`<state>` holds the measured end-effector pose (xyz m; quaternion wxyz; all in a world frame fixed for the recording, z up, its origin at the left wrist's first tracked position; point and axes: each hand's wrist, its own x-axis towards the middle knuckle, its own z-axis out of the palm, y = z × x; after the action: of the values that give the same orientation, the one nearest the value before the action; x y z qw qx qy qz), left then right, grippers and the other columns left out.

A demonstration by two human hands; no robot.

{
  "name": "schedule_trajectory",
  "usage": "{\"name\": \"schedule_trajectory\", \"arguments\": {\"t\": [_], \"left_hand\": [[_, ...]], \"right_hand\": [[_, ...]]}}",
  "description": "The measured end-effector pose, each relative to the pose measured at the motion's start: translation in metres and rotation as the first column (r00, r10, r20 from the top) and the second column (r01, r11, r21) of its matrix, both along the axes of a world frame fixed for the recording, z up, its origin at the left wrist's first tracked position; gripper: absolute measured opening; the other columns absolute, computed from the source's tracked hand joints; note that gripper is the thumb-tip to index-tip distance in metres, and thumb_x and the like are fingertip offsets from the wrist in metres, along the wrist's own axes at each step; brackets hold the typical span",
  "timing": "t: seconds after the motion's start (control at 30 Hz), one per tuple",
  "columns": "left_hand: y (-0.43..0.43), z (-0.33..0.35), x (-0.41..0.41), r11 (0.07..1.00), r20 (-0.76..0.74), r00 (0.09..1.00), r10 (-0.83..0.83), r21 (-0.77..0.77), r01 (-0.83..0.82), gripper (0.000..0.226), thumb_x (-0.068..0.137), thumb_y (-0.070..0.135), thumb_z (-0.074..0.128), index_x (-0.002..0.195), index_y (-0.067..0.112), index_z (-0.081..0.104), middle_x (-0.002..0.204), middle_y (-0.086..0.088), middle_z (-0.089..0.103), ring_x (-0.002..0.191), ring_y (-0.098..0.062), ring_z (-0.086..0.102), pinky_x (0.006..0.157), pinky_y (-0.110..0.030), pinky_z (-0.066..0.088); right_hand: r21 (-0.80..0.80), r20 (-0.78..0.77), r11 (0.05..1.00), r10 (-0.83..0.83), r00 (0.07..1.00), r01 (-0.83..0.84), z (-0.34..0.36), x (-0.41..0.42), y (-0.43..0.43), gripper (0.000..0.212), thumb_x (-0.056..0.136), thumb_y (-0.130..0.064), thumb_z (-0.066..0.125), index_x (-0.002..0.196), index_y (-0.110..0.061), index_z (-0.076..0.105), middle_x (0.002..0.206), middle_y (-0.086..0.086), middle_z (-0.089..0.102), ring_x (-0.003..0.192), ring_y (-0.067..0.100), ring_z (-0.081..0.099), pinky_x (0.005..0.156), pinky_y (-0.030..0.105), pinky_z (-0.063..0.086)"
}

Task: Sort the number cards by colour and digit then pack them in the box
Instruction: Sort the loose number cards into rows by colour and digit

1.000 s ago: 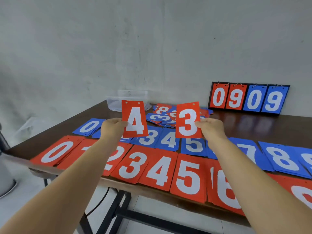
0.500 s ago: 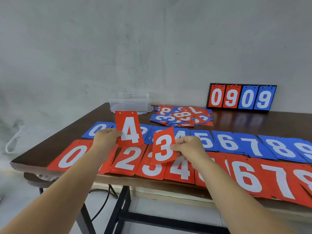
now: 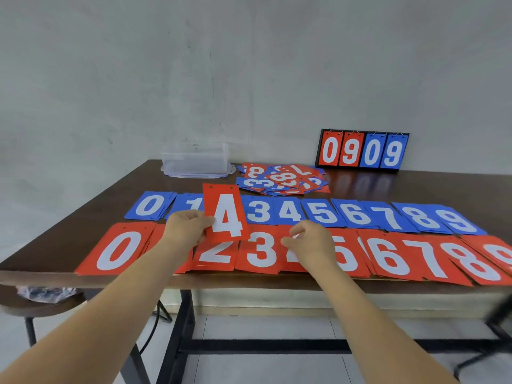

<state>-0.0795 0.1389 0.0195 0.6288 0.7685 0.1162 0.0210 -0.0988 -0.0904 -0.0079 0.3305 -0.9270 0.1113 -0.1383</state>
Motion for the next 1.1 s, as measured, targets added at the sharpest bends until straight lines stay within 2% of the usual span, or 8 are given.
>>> {"name": "schedule_trajectory", "arguments": {"t": [0.07,0.17,0.23,0.5,0.57,0.63,0.73,1.1], "left_hand": [[-0.012,0.002,-0.002,0.999,0.002,0.999,-0.045,0.013,0.045,0.017,0.092,0.018,0.064,0.106,0.008,0.068,0.075,-0.006,0.063,0.063,-0.018,0.056,0.066,-0.028,0.049],[-0.038,0.002,-0.003,0.993,-0.020,0.994,-0.103,0.062,0.104,0.032,0.090,0.021,0.067,0.121,0.012,0.064,0.111,-0.011,0.068,0.101,-0.028,0.065,0.088,-0.033,0.054],[-0.058,-0.002,-0.004,0.982,-0.011,0.987,-0.161,0.102,0.161,0.039,0.087,0.021,0.070,0.124,0.010,0.062,0.120,-0.009,0.066,0.105,-0.025,0.064,0.093,-0.035,0.053],[-0.119,-0.017,-0.002,0.867,0.020,0.971,-0.238,0.455,0.203,0.031,0.087,0.026,0.070,0.115,0.014,0.068,0.114,0.000,0.067,0.106,-0.017,0.062,0.088,-0.023,0.049],[-0.123,-0.021,-0.004,0.794,0.027,0.966,-0.258,0.576,0.196,0.014,0.087,0.026,0.067,0.099,0.019,0.067,0.098,0.004,0.065,0.092,-0.016,0.057,0.074,-0.026,0.048],[-0.125,-0.025,-0.007,0.676,0.020,0.964,-0.264,0.717,0.171,0.026,0.086,0.035,0.066,0.107,0.022,0.062,0.103,0.004,0.064,0.087,-0.013,0.055,0.066,-0.027,0.046],[-0.125,-0.030,-0.009,0.535,0.036,0.965,-0.258,0.837,0.112,0.036,0.082,0.048,0.066,0.107,0.023,0.058,0.104,0.004,0.063,0.098,-0.016,0.059,0.073,-0.030,0.050],[-0.121,-0.025,0.016,0.578,0.092,0.951,-0.294,0.810,0.101,0.051,0.087,0.048,0.060,0.131,0.024,0.052,0.115,0.003,0.064,0.108,-0.016,0.058,0.082,-0.035,0.056]], "right_hand": [[0.022,0.047,0.997,-0.072,0.996,0.071,0.004,-0.005,-0.017,0.021,0.088,-0.031,0.068,0.105,-0.020,0.065,0.106,-0.005,0.066,0.088,0.008,0.055,0.072,0.024,0.046],[0.002,0.071,0.988,-0.154,0.986,0.154,0.007,-0.016,-0.044,0.007,0.091,-0.027,0.064,0.097,-0.023,0.064,0.101,-0.005,0.067,0.087,0.010,0.059,0.063,0.024,0.047],[-0.047,0.070,0.979,-0.193,0.979,0.197,0.006,-0.022,-0.058,0.004,0.092,-0.026,0.062,0.095,-0.023,0.063,0.098,-0.004,0.067,0.087,0.012,0.060,0.059,0.023,0.045],[-0.132,0.110,0.950,-0.270,0.957,0.283,0.004,-0.046,-0.094,0.006,0.094,-0.030,0.058,0.095,-0.026,0.063,0.094,-0.008,0.067,0.086,0.012,0.059,0.066,0.027,0.047],[-0.146,0.120,0.944,-0.280,0.953,0.296,0.006,-0.048,-0.099,0.004,0.094,-0.030,0.059,0.092,-0.028,0.062,0.094,-0.008,0.066,0.087,0.011,0.060,0.069,0.029,0.050],[-0.155,0.139,0.940,-0.284,0.949,0.304,0.009,-0.051,-0.102,0.003,0.094,-0.030,0.059,0.091,-0.028,0.060,0.092,-0.009,0.065,0.087,0.011,0.059,0.067,0.027,0.049],[-0.154,0.173,0.942,-0.270,0.947,0.297,0.012,-0.054,-0.100,0.003,0.094,-0.028,0.059,0.091,-0.027,0.059,0.090,-0.008,0.064,0.083,0.010,0.058,0.062,0.024,0.044],[-0.137,0.205,0.965,-0.192,0.960,0.222,0.018,-0.026,-0.089,0.006,0.094,-0.024,0.058,0.090,-0.025,0.063,0.084,-0.009,0.064,0.078,0.008,0.057,0.056,0.020,0.040]]}}
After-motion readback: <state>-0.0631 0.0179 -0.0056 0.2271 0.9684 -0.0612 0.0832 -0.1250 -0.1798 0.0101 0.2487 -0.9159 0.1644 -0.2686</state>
